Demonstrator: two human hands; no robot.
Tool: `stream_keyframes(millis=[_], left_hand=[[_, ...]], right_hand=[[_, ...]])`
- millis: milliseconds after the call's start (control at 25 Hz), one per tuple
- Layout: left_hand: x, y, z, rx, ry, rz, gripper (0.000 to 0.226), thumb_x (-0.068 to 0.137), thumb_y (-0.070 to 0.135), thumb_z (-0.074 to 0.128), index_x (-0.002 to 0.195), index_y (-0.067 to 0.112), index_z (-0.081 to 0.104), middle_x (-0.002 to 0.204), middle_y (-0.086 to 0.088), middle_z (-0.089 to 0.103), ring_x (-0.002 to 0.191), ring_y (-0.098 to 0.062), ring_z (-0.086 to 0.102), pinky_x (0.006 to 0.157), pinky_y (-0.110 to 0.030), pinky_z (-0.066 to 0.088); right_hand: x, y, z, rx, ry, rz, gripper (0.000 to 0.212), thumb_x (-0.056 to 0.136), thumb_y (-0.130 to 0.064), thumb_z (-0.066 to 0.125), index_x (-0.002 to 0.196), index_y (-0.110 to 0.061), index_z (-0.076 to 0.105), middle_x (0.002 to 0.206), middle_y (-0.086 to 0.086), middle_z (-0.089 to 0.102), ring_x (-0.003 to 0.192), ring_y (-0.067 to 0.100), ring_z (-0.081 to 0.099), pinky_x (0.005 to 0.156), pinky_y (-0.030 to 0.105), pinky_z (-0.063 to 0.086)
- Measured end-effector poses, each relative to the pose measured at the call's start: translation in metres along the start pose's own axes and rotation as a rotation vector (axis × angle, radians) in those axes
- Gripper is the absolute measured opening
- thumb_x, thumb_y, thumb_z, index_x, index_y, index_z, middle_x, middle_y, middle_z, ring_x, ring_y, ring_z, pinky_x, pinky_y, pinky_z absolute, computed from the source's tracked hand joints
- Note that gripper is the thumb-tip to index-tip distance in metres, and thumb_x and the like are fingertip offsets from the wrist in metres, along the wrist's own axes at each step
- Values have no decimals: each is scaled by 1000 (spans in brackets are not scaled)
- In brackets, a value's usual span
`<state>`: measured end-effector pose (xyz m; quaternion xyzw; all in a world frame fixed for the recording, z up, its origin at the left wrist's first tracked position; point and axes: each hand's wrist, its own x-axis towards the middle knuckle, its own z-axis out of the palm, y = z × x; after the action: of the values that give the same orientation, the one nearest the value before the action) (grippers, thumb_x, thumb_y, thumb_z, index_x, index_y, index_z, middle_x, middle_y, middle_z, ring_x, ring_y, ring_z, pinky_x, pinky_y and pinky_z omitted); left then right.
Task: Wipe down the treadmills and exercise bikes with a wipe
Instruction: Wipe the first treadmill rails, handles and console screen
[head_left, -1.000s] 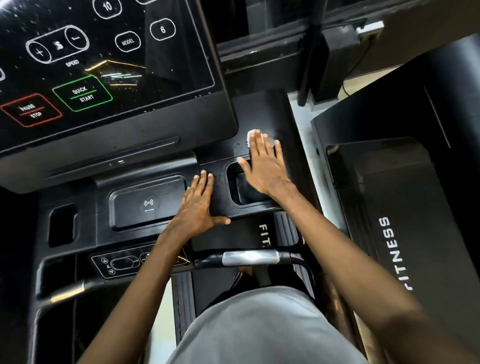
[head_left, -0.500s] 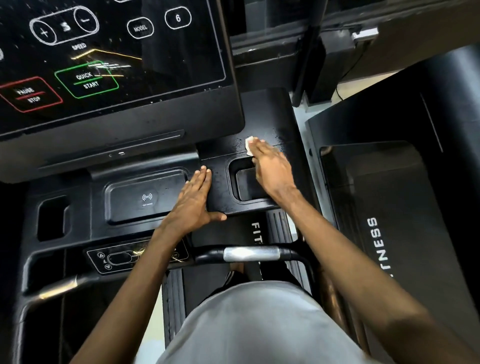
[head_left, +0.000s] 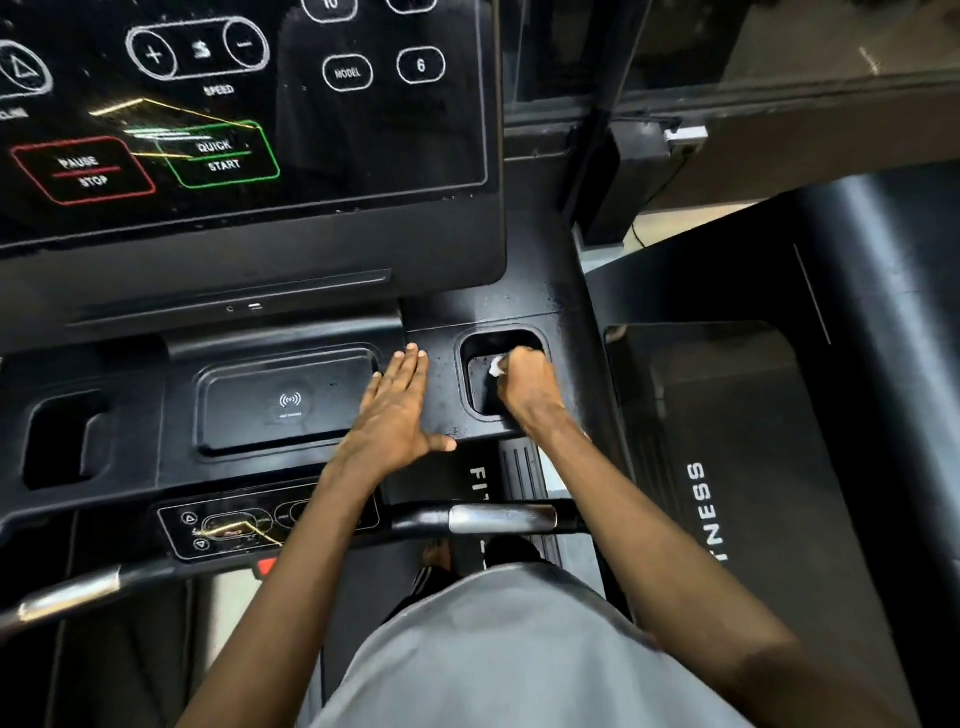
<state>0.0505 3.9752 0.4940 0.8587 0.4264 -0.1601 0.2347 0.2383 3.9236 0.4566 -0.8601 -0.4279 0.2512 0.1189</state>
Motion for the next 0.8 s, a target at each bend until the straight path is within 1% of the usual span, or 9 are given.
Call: stream_keyframes(millis=[120,200,280,360,520,600,680,760,800], left_hand=[[-1,1,-2,-10,-8,2,126,80,57,74,158,16,-16,164,1,-25,151,-15,-22,125,-40,-7],[-2,0,-2,-19,-7,1,126,80,56,75,158,16,-16,164,1,-25,151,-15,-22,125,-40,-8],[-2,0,-1,-20,-5,-1,126,80,55,75,158,16,-16,164,1,-25,151,-16,-22,125,-41,-7],[-2,-1,0,-24,1,3,127,79,56,75,158,16,-16,164,1,-25,151,-16,-22,125,-41,-7],[-2,-1,-1,-19,-5,-8,127,79,57,75,158,16,-16,164,2,-24,151,-15,-21,125,-41,-7],[-2,0,-1,-16,-5,-10,128,78,57,75,158,16,-16,164,2,-24,151,-15,-21,125,-41,-7],[0,-1,-2,-18,-15,2,127,79,57,75,158,16,-16,165,1,-24,151,-15,-21,125,-40,-7],[-1,-2,-1,-16,-15,9,127,79,56,75,158,15,-15,165,1,-23,151,-16,-21,125,-40,-8],[0,-3,-1,-19,-18,13,127,78,55,76,158,16,-15,165,1,-22,152,-15,-20,125,-40,-8]], right_hand=[[10,-20,9,34,-67,-35,16,87,-4,57,91,2,71,96,24,72,94,41,68,75,37,53],[10,-22,11,-12,-149,-135,18,84,-6,56,89,2,71,102,23,70,96,40,67,83,38,55],[8,-14,9,-81,-247,-229,23,86,-8,54,100,2,69,120,18,59,104,39,64,94,41,51],[6,-8,4,-176,-290,-273,30,88,-12,51,114,-2,62,127,12,52,112,36,59,98,44,47],[4,-6,2,-397,-266,-211,41,99,-15,44,135,3,51,145,15,40,134,36,42,109,43,37],[4,-12,-4,-431,-283,-130,44,101,-11,41,141,6,44,153,20,34,136,37,42,107,42,39],[5,-18,-12,-457,-326,-35,43,99,-5,40,140,6,46,152,22,40,134,34,48,103,38,45],[7,-25,-20,-480,-396,-22,39,95,0,43,132,4,55,138,19,57,124,32,58,97,37,52],[8,-25,-20,-517,-449,-13,39,93,0,44,131,4,56,134,18,60,121,32,61,94,37,53]])
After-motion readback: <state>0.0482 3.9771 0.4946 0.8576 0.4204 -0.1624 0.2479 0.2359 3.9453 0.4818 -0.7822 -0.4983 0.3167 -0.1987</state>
